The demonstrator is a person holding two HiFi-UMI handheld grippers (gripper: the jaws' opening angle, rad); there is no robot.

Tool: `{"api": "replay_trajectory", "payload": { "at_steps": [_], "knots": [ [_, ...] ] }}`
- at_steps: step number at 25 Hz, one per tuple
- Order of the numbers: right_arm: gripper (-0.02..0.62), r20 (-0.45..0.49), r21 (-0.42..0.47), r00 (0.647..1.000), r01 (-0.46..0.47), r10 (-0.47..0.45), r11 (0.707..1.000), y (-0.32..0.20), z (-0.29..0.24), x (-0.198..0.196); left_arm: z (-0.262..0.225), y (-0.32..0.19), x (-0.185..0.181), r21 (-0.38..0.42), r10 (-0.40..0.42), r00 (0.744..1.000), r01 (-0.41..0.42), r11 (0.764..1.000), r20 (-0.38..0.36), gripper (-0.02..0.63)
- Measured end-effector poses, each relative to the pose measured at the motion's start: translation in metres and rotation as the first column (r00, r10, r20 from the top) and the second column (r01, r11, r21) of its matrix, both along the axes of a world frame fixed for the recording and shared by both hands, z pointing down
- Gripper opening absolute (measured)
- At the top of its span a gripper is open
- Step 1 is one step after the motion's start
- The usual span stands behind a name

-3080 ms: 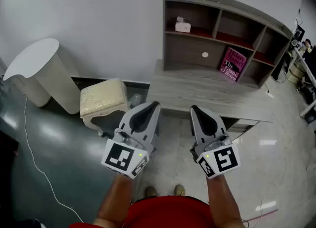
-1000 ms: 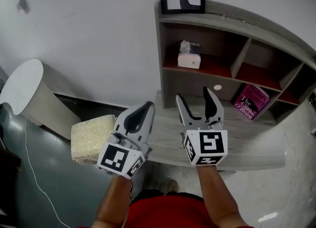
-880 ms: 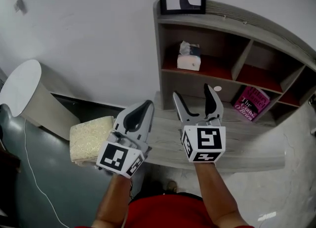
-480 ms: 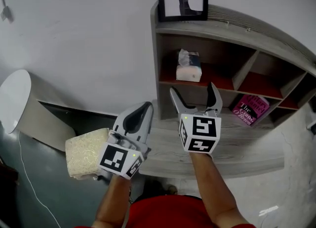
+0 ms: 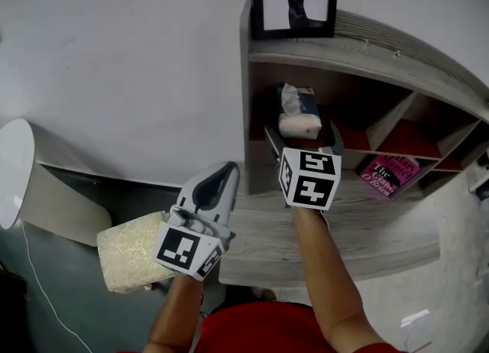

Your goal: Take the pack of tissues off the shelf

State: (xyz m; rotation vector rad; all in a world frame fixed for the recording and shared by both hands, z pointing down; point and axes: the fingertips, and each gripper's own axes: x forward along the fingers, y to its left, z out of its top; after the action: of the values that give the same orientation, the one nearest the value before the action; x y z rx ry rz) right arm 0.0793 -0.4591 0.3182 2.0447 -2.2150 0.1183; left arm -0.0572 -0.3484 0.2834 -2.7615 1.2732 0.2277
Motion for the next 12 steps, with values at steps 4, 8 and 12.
{"api": "replay_trajectory", "payload": {
  "at_steps": [4, 8, 12],
  "knots": [
    [0.551, -0.017, -0.039, 0.999, -0.037, 0.036, 0.999, -0.014, 0.010, 0.003, 0.004, -0.009, -0.005, -0.007, 0.008, 1.000, -0.008, 1.000, -0.004, 0.009],
    [0.525, -0.068, -0.095, 0.995, -0.078, 0.071, 0.992, -0.021, 0.019, 0.006, 0.006, -0.013, -0.008, -0.013, 0.013, 1.000, -0.013, 1.000, -0.008, 0.009],
    [0.461, -0.102, -0.109, 0.990, -0.107, 0.096, 0.988, -0.020, 0.019, 0.009, 0.008, -0.014, -0.008, -0.019, 0.022, 1.000, -0.022, 1.000, -0.010, 0.009]
  ]
}}
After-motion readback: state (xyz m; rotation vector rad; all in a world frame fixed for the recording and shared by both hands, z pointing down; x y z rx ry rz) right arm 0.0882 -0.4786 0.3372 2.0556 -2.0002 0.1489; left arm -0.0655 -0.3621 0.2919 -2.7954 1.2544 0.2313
